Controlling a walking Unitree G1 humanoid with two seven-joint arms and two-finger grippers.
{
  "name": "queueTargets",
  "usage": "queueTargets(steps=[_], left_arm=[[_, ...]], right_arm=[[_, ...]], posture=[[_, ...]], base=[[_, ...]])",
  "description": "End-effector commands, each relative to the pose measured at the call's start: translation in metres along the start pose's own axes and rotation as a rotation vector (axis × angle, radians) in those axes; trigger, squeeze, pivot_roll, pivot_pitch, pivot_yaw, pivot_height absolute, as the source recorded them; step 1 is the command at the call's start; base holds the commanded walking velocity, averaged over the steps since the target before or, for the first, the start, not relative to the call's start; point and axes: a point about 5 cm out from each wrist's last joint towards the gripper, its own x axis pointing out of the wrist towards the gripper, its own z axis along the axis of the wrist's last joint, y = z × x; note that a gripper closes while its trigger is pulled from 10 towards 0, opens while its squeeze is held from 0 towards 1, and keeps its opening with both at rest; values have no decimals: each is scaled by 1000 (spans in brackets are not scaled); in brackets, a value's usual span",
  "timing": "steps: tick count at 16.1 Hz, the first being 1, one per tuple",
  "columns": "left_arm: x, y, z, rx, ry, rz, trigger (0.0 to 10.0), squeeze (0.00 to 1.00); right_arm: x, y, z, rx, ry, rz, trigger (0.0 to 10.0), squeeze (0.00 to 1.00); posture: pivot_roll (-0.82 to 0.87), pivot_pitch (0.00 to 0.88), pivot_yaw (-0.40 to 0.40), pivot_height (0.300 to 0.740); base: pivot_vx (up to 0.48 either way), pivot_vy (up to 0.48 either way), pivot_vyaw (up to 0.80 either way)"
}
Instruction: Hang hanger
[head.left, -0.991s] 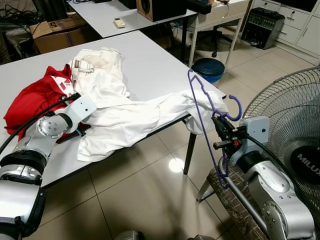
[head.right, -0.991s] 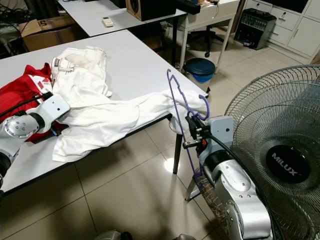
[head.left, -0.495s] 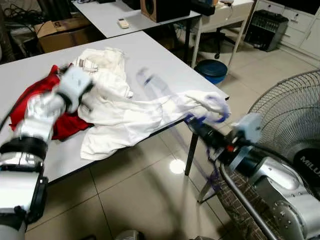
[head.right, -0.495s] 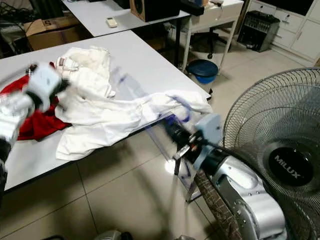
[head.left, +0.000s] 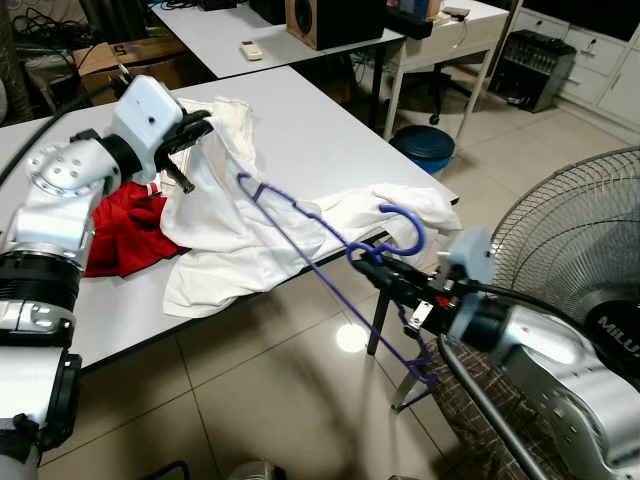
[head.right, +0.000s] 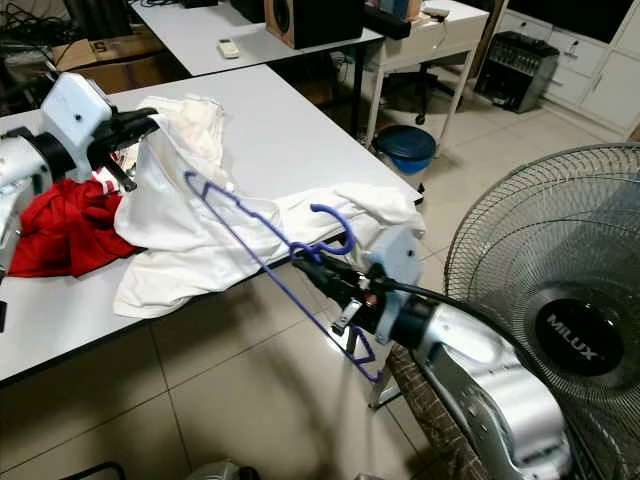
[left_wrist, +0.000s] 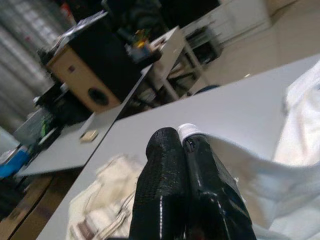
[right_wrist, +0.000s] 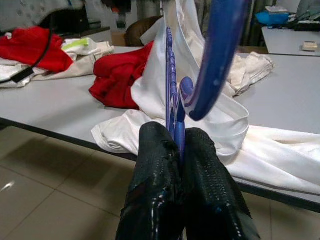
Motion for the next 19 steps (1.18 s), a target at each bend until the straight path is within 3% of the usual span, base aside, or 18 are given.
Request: queueTargets(steps=[1,5,7,9,12,15,18,19], left_arm=[[-5,1,10,-19,-44,-42,0,0],[-7,-6,28,-80,-116,-130,0,0],[-8,-5,35,-94,-145,-115,0,0],[-9,9,45,-98,-168,-9,0,0],[-9,14,57,-98,-208,30,0,0],[-10,18,65,-93,-247,84,0,0],[-10,19,64,-85,-235,104,0,0],[-10,19,57,-78,-194,135,0,0]], right_arm=[[2,-5,-2,2,24,-29,10000,0],[7,-13,-13,14,97,-84,10000,0],[7,-16,-19,33,141,-113,10000,0],[-3,-19,-40,101,294,-143,10000,0],[-13,-25,-48,155,352,-199,10000,0],[-15,-28,-41,170,319,-200,10000,0],[-7,-38,-20,177,160,-272,10000,0],[-1,-53,1,265,-10,-361,10000,0]], posture=[[-114,0,18,740],[-111,0,18,740],[-113,0,18,740],[-117,0,19,740],[-121,0,19,740],[-124,0,16,740],[-125,0,13,740],[-126,0,13,740]], base=[[0,0,0],[0,0,0],[0,0,0],[0,0,0],[0,0,0],[0,0,0],[0,0,0],[0,0,0]])
